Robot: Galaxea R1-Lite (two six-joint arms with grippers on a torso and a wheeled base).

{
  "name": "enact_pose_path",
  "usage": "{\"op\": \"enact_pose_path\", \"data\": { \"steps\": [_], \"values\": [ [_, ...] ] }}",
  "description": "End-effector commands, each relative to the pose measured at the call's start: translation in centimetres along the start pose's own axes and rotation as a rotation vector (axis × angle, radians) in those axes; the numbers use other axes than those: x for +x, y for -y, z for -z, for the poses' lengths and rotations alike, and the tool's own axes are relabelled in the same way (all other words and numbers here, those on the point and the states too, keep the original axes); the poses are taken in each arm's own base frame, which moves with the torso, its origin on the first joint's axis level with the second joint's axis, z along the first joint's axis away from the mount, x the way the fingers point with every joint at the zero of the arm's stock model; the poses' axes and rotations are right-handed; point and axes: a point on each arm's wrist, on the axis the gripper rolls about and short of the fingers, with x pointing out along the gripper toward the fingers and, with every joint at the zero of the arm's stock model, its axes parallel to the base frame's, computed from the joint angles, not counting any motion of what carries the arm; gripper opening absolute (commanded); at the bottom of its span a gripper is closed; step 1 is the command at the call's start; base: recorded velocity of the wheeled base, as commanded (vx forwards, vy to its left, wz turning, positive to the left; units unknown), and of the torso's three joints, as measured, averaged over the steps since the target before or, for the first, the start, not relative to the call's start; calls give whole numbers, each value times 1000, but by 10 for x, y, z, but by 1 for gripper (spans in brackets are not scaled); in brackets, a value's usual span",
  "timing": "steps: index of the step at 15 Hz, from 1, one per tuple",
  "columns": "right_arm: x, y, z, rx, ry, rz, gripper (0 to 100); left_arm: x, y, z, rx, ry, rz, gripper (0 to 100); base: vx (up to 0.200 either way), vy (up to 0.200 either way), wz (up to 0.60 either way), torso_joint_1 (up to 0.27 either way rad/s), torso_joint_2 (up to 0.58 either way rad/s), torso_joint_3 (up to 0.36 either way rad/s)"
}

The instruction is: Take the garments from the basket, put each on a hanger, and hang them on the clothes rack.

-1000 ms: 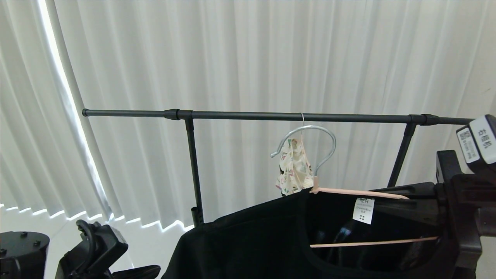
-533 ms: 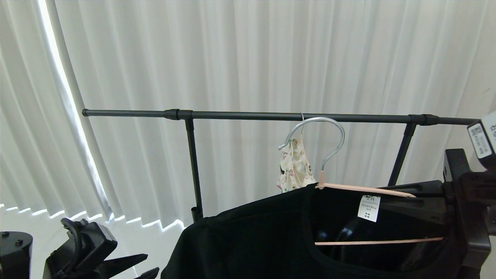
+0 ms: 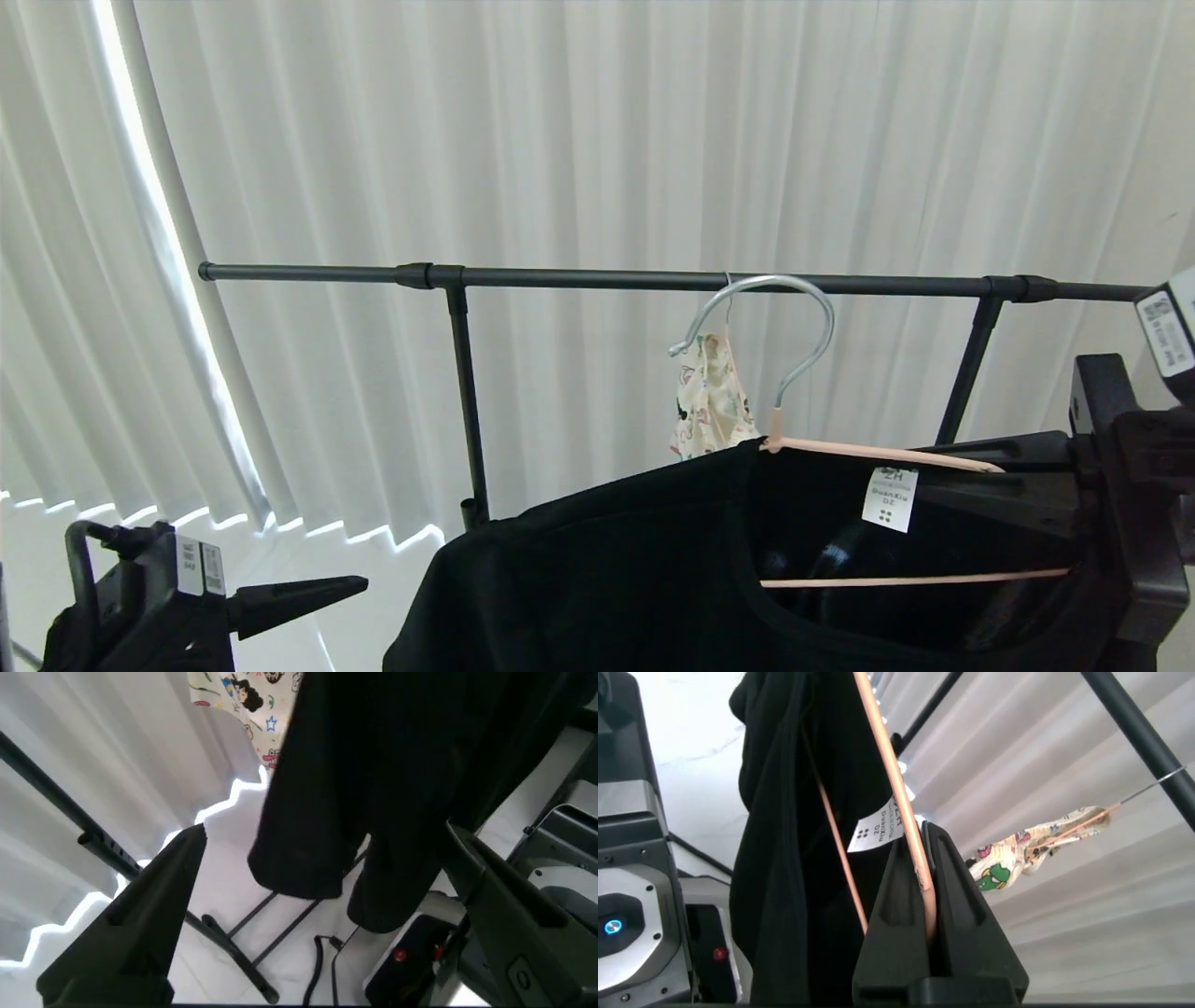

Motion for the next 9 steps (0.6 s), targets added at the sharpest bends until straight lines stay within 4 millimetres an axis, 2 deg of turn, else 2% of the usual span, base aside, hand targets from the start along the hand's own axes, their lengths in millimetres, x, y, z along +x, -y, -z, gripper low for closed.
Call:
{"op": "enact_pose_path", "data": {
  "steps": [1, 3, 4, 9],
  "values": [
    [-1, -2, -2, -8, 10, -9, 0, 13, -10, -5, -28, -38, 11, 100, 0, 0, 0, 0, 0, 0],
    [-1, -4, -3, -13, 17, -19, 0, 14, -10, -1, -33, -52, 20, 100, 0, 0, 0, 0, 0, 0],
    [-2, -4, -4, -14, 19, -17, 0, 15, -10, -1, -35, -55, 22, 0, 0, 0, 0, 0, 0, 0],
    [-5, -2, -10, -22, 43, -3, 0, 22, -12, 2, -55, -90, 40, 0, 0, 0, 0, 0, 0, 0]
  ]
}}
